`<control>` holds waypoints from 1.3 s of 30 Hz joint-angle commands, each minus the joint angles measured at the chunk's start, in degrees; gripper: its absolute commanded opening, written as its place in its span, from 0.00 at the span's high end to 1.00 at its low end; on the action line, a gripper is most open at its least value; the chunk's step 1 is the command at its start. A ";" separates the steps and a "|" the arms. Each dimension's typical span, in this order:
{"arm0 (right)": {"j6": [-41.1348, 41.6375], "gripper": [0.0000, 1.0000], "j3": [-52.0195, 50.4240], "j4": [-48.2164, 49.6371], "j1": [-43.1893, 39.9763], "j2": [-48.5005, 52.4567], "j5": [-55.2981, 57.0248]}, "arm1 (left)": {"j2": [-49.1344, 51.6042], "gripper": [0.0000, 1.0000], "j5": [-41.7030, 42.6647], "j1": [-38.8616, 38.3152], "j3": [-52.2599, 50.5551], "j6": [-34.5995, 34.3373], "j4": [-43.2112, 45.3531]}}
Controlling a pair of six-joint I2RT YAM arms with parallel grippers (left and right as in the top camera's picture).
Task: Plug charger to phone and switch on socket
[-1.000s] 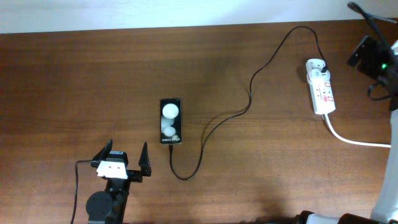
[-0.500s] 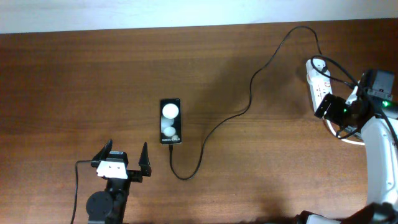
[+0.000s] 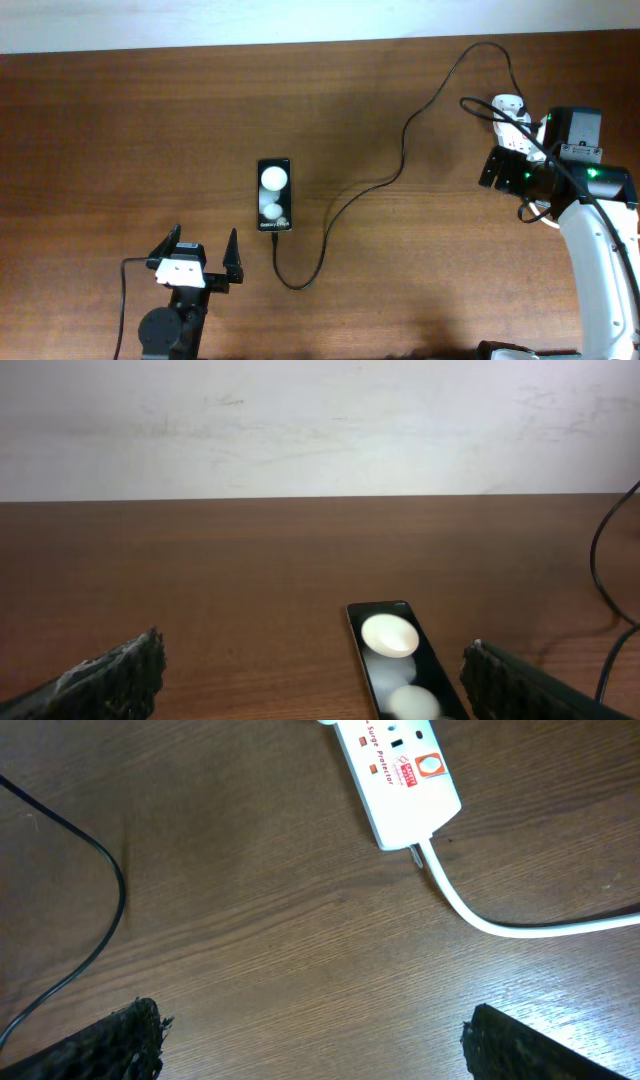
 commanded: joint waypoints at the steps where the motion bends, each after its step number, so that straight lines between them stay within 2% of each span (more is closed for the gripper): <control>1: 0.02 0.01 -0.44 -0.04 0.11 -2.14 0.11 | -0.50 0.01 -0.61 0.09 -0.13 0.72 -0.42; 13: -0.15 0.01 -0.59 -0.04 0.17 -4.28 2.58 | -0.50 0.01 -0.61 0.09 -0.13 0.72 -0.42; 16: -0.26 0.01 -4.52 1.66 0.22 -4.28 1.66 | -0.50 0.01 -0.61 0.09 -0.13 0.72 -0.42; 27: -0.61 0.01 -29.97 14.12 0.22 -4.28 1.01 | -0.50 0.01 -0.61 0.09 -0.13 0.72 -0.42; 32: -0.61 0.01 -32.00 15.78 0.22 -4.28 1.01 | -0.50 0.01 -0.61 0.09 -0.13 0.72 -0.42; 39: -0.61 0.01 -32.04 23.56 0.22 -4.28 -2.03 | -0.50 0.01 -0.61 0.09 -0.13 0.72 -0.42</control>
